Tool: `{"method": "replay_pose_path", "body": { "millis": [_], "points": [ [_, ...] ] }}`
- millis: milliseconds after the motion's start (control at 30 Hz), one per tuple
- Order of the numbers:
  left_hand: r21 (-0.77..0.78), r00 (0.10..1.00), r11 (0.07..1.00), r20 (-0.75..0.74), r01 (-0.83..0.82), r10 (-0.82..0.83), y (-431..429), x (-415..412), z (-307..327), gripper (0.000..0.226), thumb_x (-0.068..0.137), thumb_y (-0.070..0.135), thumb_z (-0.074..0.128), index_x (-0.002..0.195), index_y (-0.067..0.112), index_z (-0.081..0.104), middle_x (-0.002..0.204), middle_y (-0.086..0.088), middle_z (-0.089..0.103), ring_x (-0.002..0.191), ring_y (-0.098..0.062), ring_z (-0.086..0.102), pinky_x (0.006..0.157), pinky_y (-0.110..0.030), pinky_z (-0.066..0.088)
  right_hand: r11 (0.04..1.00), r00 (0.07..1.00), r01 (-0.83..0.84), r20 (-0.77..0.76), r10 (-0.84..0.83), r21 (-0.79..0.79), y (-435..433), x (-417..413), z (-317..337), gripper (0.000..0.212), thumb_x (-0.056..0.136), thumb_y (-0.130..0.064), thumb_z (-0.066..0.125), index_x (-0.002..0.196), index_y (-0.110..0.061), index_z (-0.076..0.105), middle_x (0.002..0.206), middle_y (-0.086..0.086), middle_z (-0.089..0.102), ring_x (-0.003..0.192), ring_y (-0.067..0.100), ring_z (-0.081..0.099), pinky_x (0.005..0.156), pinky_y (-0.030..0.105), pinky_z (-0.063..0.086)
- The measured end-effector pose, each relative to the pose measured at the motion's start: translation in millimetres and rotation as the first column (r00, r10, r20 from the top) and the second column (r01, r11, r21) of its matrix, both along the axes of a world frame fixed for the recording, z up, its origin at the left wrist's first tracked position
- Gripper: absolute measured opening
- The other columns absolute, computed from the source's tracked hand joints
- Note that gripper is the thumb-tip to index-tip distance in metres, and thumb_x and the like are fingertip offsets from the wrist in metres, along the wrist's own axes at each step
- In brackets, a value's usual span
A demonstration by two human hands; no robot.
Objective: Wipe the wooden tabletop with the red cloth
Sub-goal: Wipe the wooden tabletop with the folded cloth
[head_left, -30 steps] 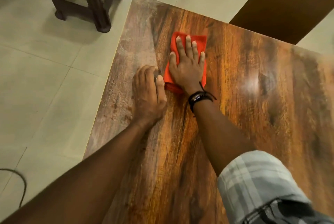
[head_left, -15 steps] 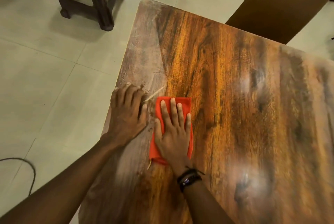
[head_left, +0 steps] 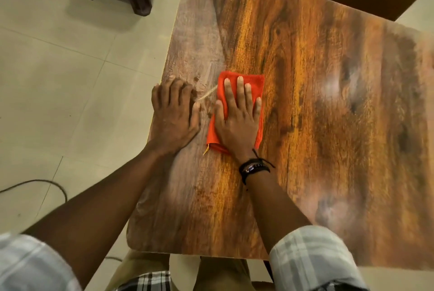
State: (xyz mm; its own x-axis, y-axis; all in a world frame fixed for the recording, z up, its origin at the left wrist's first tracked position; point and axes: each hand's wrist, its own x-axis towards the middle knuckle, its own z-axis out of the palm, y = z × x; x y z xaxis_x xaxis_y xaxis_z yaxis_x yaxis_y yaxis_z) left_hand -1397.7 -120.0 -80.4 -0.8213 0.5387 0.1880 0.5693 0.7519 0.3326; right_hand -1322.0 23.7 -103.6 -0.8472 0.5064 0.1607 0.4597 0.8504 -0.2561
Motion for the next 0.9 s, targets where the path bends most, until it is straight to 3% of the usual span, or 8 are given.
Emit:
{"method": "replay_pose_path", "body": {
  "millis": [133,267,433,667,900],
  "points": [
    [-0.019,0.999,0.999,-0.025,0.037,-0.037,-1,1,0,0.041,0.099,0.034,0.043,0.130,0.008,0.049,0.139,-0.016,0.048,0.136,-0.035,0.038,0.115,-0.051,0.021,0.996,0.997,-0.017,0.068,0.023,-0.089,-62,87,16,0.057,0.103,-0.043,0.037,0.157,-0.026,0.030,0.166,0.003,0.019,0.155,0.021,0.011,0.124,0.053,0.011],
    [-0.032,0.998,0.998,-0.015,0.056,-0.056,-2,0,1,0.042,0.099,0.034,0.041,0.131,0.008,0.047,0.139,-0.017,0.047,0.135,-0.035,0.038,0.115,-0.052,0.022,0.995,0.991,-0.054,0.115,0.063,-0.086,-106,156,23,0.056,0.104,-0.047,0.032,0.155,-0.024,0.034,0.165,0.004,0.023,0.154,0.023,0.017,0.120,0.057,0.019],
    [-0.004,0.998,0.998,-0.018,0.059,-0.059,-1,-2,1,0.040,0.099,0.032,0.043,0.130,0.007,0.049,0.137,-0.017,0.048,0.133,-0.035,0.039,0.114,-0.050,0.023,0.996,0.993,-0.039,0.110,0.048,-0.081,-78,122,20,0.061,0.100,-0.047,0.041,0.157,-0.027,0.030,0.166,0.001,0.019,0.155,0.020,0.011,0.124,0.054,0.010],
    [0.054,0.999,0.997,0.019,0.048,-0.049,-2,-1,-1,0.040,0.098,0.030,0.042,0.128,0.006,0.050,0.136,-0.017,0.050,0.131,-0.035,0.042,0.113,-0.049,0.028,0.999,0.996,0.044,0.079,-0.042,-0.021,-31,44,8,0.060,0.100,-0.047,0.037,0.156,-0.026,0.033,0.165,0.004,0.025,0.153,0.023,0.019,0.123,0.053,0.014],
    [0.237,0.992,0.970,0.126,-0.050,0.020,-46,12,1,0.044,0.098,0.025,0.050,0.134,0.000,0.048,0.138,-0.022,0.050,0.128,-0.036,0.047,0.108,-0.047,0.038,0.989,0.978,-0.117,0.162,0.130,-0.089,-106,113,20,0.059,0.103,-0.044,0.034,0.158,-0.025,0.026,0.167,0.004,0.015,0.155,0.022,0.008,0.124,0.054,0.007]
  ]
}}
